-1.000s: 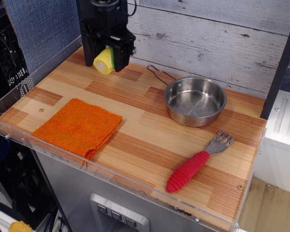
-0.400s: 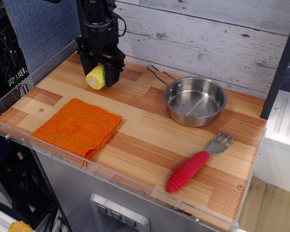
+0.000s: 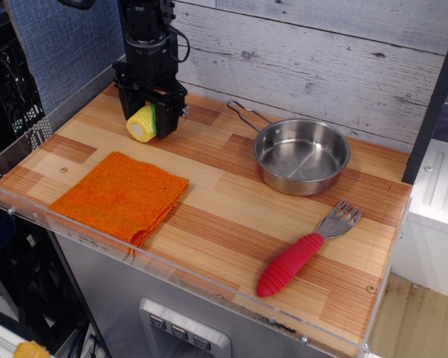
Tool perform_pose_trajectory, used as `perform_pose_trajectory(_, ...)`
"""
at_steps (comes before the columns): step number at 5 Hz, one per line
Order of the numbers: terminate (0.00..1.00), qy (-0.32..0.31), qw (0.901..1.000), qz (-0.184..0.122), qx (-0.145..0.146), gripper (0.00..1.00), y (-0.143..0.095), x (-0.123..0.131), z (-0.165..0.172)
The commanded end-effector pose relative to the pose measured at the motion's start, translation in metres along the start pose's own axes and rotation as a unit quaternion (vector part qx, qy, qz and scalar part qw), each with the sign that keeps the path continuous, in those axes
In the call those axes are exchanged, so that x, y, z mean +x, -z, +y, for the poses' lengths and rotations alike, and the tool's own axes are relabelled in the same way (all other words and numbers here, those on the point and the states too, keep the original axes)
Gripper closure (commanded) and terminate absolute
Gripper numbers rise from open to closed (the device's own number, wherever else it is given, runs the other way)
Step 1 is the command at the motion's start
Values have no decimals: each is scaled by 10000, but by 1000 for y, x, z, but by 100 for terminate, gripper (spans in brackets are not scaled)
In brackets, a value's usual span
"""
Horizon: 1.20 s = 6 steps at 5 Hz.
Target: Place the corn behind the cloth.
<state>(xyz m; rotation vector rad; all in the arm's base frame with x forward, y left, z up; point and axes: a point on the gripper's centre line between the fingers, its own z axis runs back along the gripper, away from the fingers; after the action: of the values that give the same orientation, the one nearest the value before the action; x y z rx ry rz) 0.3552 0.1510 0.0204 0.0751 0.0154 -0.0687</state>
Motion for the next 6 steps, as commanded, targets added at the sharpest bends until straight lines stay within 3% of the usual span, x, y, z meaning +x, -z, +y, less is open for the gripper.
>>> perform_pose_trajectory(1, 0, -272, 9988, -418, -10, 0, -55, 3, -2)
perform_pose_trajectory(2, 0, -430, 9966, -666, -216, 0, -106, -3, -11)
perform_pose_trajectory(3, 0, -539, 9958, -732, -72, 0, -155, -15, -28)
perform_pose_trajectory(4, 0, -531, 9961, -711, 34, 0, -181, -25, -42)
perform_pose_trajectory(6, 0, 304, 9961, -832, 53, 0, -196, -30, -69)
